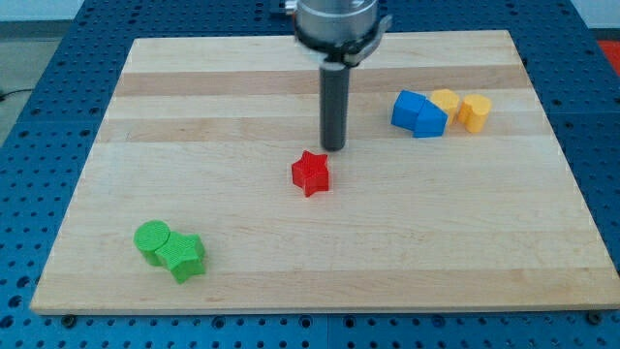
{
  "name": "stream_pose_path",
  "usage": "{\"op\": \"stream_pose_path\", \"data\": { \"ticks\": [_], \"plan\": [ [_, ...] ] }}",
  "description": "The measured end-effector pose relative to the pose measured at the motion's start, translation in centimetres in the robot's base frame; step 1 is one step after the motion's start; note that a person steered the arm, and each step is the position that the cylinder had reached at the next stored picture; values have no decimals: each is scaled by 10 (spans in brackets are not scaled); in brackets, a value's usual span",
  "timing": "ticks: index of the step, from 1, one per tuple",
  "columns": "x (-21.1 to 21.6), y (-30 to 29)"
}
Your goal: Push the red star downwards
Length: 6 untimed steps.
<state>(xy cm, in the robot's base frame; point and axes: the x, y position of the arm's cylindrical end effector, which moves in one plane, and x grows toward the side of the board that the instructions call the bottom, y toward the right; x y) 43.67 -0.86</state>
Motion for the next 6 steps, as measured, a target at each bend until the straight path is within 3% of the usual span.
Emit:
{"op": "stream_pose_path", "data": {
  "ticks": [1,2,4,6],
  "plan": [
    [61,-66],
    [95,-114],
    [40,-120],
    [28,-122]
  ]
}}
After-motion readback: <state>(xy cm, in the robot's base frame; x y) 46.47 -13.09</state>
